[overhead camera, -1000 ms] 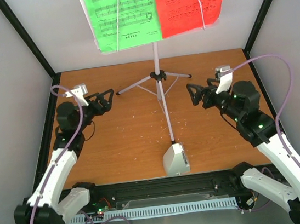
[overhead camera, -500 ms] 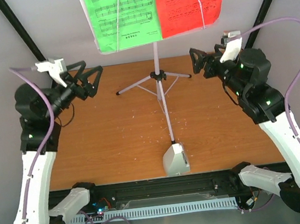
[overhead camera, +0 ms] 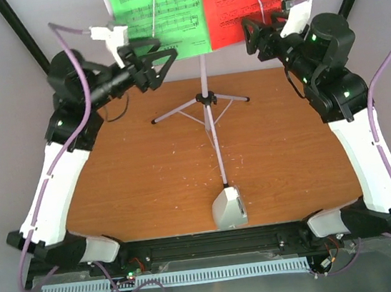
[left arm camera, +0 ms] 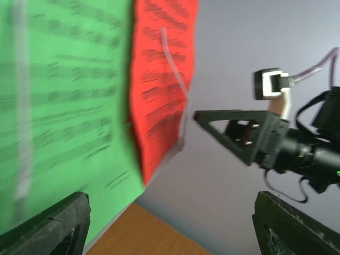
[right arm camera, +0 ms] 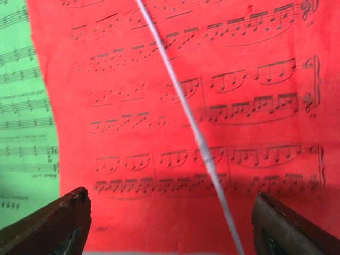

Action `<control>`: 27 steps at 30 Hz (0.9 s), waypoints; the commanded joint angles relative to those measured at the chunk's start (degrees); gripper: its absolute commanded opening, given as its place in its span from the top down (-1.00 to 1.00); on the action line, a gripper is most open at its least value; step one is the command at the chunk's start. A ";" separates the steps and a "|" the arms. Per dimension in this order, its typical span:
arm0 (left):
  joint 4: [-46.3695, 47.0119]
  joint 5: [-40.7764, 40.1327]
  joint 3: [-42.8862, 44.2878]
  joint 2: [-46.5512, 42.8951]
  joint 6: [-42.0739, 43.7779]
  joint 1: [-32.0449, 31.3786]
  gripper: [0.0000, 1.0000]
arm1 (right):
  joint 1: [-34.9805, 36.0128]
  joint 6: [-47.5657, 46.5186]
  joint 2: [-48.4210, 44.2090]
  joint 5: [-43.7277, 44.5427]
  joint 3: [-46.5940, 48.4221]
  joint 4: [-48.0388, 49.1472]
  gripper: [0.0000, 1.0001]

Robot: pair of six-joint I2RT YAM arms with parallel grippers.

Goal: Pack up the instrument practice props

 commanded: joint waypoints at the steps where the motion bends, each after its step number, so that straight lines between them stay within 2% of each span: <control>1: -2.09 -2.21 12.71 7.20 1.20 -6.17 -0.68 | -1.90 -2.24 4.13 -0.81 6.75 -3.08 -0.57; 4: -5.19 -4.68 21.43 13.28 2.14 -9.29 -0.66 | -3.09 -2.79 6.69 -2.08 10.29 -3.71 -0.47; 7: -5.65 -6.72 26.00 17.00 1.85 -10.65 -0.63 | -4.84 -3.17 8.49 -4.26 12.73 -4.00 -0.43; 16: -2.52 -13.85 28.01 21.65 -1.29 -11.50 -0.50 | -8.08 -6.66 13.74 -13.43 20.35 -5.55 -0.32; 20: -1.65 -14.01 28.74 22.91 -2.55 -11.70 -0.49 | -8.24 -9.29 15.39 -14.03 22.37 -6.91 -0.24; 27: -0.92 -12.68 31.45 26.27 -3.75 -11.79 -0.20 | -8.23 -10.43 16.56 -15.50 23.13 -6.39 -0.05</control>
